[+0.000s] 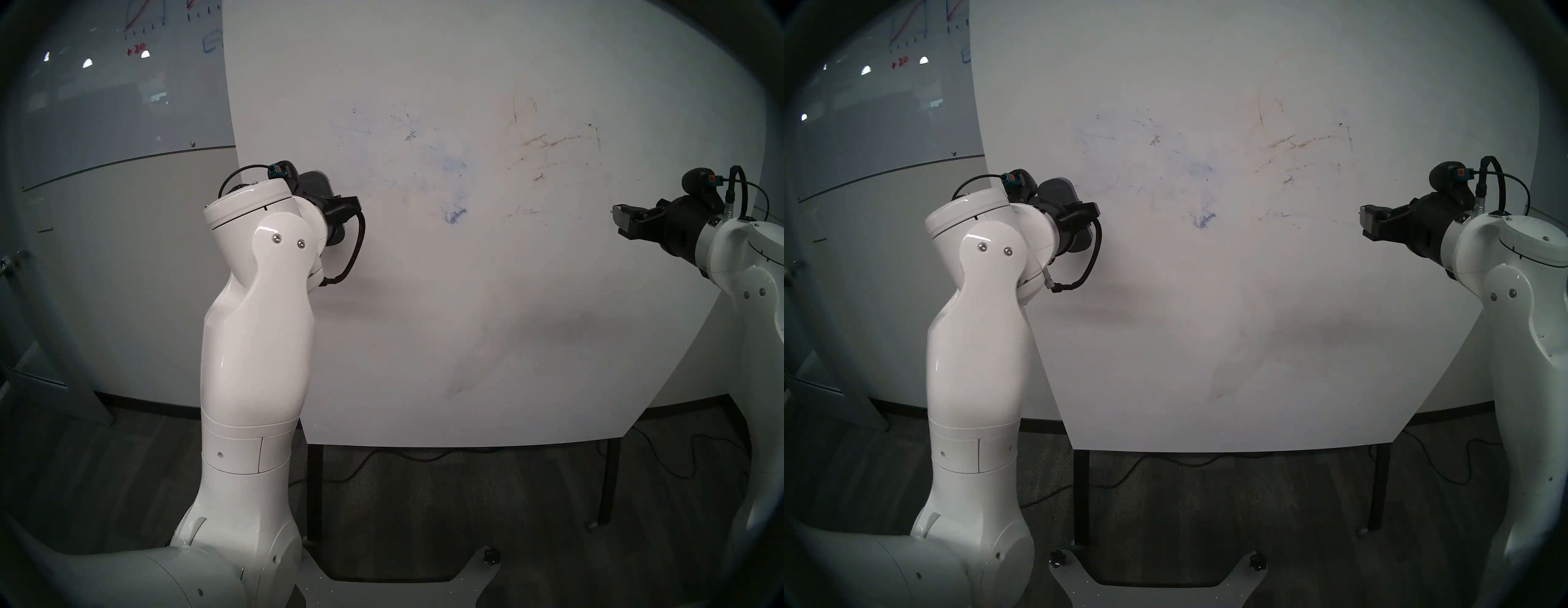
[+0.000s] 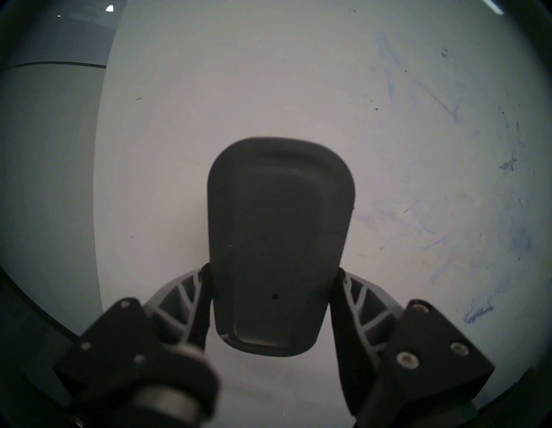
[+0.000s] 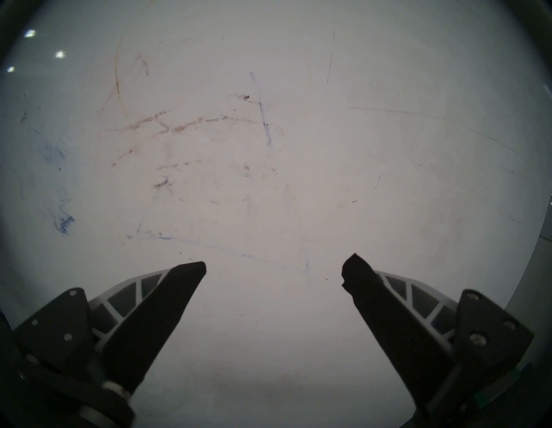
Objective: Erase all marks on the whiteboard with the eraser
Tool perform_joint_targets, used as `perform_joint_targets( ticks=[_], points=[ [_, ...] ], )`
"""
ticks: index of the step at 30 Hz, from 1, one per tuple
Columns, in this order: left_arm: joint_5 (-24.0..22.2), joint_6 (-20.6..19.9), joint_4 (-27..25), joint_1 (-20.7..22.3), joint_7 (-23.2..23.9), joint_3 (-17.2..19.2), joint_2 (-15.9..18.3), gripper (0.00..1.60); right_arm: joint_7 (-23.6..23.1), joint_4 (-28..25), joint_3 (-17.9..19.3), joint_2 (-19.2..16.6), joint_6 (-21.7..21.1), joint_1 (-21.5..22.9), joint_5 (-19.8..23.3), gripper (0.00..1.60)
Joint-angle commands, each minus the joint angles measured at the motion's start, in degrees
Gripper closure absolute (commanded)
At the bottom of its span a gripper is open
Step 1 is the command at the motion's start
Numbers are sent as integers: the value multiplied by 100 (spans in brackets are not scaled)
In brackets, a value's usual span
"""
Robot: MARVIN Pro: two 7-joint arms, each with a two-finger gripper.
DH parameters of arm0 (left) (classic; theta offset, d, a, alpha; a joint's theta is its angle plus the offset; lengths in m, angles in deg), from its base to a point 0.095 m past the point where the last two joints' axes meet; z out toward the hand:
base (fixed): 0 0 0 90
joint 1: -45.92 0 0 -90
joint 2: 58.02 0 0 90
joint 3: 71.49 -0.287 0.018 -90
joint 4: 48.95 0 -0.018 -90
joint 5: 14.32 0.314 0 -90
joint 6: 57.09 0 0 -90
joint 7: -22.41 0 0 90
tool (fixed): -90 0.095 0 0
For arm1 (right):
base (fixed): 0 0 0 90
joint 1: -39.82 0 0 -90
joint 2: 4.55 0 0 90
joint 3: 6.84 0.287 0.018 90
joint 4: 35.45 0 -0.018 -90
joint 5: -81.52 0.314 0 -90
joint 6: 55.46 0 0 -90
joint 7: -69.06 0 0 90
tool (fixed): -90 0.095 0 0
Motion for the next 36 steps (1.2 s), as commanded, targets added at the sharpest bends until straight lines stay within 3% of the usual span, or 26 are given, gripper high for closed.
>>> perform_joint_targets(
  ticks=[1, 16, 17, 18, 20, 21, 24, 25, 26, 36],
  points=[
    [-232, -3, 226, 571, -344, -8, 250, 160, -7, -26, 16, -21, 39, 50, -10, 0],
    [-677, -3, 660, 1011, -539, -236, 367, 160, -8, -26, 15, -22, 42, 50, -11, 0],
    [-702, -3, 670, 1011, -561, -249, 367, 139, -8, -26, 15, -22, 43, 50, -12, 0],
    [-744, -3, 676, 1012, -596, -265, 376, 100, -9, -26, 15, -22, 43, 50, -12, 0],
    [-777, -3, 675, 998, -621, -283, 384, 80, -9, -26, 15, -22, 44, 50, -12, 0],
    [-764, -3, 664, 978, -600, -288, 379, 55, -9, -26, 15, -22, 44, 50, -12, 0],
    [-789, -3, 631, 942, -614, -304, 377, 33, -10, -25, 15, -23, 45, 49, -13, 0],
    [-801, -3, 615, 928, -628, -309, 374, 6, -10, -25, 15, -23, 45, 49, -13, 0],
    [-774, -3, 605, 911, -595, -302, 362, 0, -10, -25, 15, -23, 45, 49, -13, 0],
    [-658, -3, 308, 678, -589, -407, 228, 0, -9, -26, 15, -22, 44, 50, -12, 0]
  ],
)
